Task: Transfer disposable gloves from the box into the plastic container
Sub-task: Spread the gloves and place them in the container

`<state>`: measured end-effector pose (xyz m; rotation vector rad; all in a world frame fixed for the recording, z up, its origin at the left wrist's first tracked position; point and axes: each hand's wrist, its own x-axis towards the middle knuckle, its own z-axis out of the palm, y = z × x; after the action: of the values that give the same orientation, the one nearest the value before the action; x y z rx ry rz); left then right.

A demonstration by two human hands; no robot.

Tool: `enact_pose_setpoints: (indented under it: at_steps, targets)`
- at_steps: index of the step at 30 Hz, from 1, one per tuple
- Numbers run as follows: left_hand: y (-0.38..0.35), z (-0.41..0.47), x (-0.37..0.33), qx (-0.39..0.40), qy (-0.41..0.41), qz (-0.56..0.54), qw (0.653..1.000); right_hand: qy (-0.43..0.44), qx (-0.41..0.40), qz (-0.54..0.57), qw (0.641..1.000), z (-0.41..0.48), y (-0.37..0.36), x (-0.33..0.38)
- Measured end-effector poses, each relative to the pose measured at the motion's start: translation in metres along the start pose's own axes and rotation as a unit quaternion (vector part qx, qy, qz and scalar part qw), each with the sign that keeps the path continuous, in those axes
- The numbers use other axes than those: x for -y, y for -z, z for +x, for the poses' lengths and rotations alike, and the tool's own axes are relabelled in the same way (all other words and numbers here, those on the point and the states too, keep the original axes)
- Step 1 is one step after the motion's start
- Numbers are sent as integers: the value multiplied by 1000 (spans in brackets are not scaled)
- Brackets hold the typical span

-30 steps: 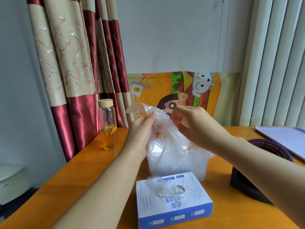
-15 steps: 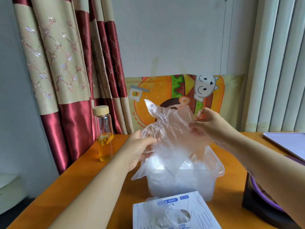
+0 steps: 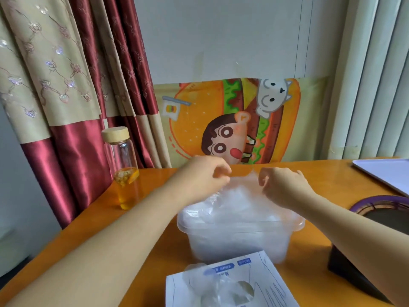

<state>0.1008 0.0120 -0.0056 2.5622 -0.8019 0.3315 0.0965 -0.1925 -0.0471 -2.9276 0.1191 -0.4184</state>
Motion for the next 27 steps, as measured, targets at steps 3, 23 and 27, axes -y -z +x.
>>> enact_pose_setpoints:
  at_steps: [3,23,27]
  targets:
    - [-24,10,-9,300,46,171,937,38,23,-174,984,-7,4,2]
    - [-85,35,26,471,90,187,857,130,377,-191,897,24,-44,19]
    - [-54,30,26,406,111,78,904,129,352,-140,917,20,-17,17]
